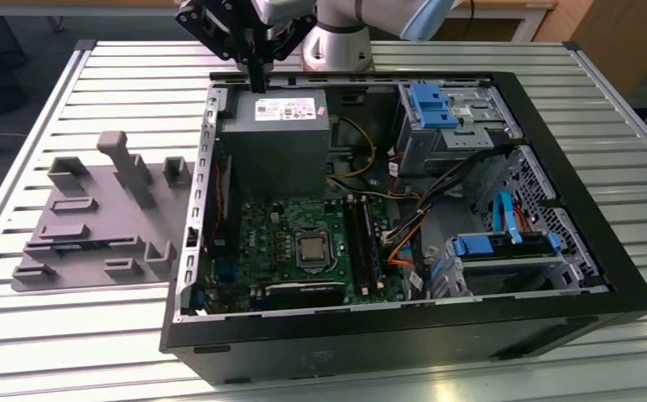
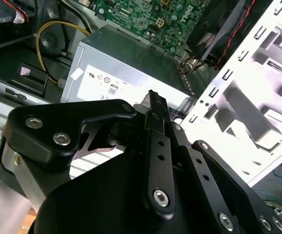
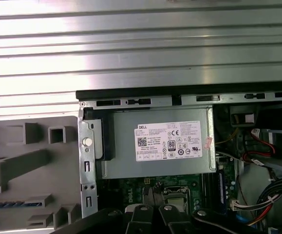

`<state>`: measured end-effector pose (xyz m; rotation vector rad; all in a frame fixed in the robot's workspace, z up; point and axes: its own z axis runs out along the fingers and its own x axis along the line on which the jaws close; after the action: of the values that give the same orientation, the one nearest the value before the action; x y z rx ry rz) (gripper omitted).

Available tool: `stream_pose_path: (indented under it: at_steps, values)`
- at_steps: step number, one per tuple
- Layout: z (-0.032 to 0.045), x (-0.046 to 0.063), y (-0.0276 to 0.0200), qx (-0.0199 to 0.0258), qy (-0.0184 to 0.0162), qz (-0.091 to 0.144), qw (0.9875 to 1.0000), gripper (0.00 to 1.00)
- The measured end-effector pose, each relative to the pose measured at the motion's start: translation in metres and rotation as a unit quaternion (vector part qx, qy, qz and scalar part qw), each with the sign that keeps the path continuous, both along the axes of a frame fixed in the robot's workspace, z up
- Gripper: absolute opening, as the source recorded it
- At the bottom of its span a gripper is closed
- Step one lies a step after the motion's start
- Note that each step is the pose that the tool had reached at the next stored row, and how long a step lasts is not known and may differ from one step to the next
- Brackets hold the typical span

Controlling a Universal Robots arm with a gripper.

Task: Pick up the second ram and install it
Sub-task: 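Reach for the second ram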

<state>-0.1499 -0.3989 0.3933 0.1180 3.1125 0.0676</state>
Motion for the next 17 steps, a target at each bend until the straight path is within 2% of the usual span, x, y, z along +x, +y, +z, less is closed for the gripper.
stream_pose_path:
  at_steps: [17]
  values:
    - [-0.0001,-0.0082,0.0,0.0,0.0,0.0,1.0,0.11]
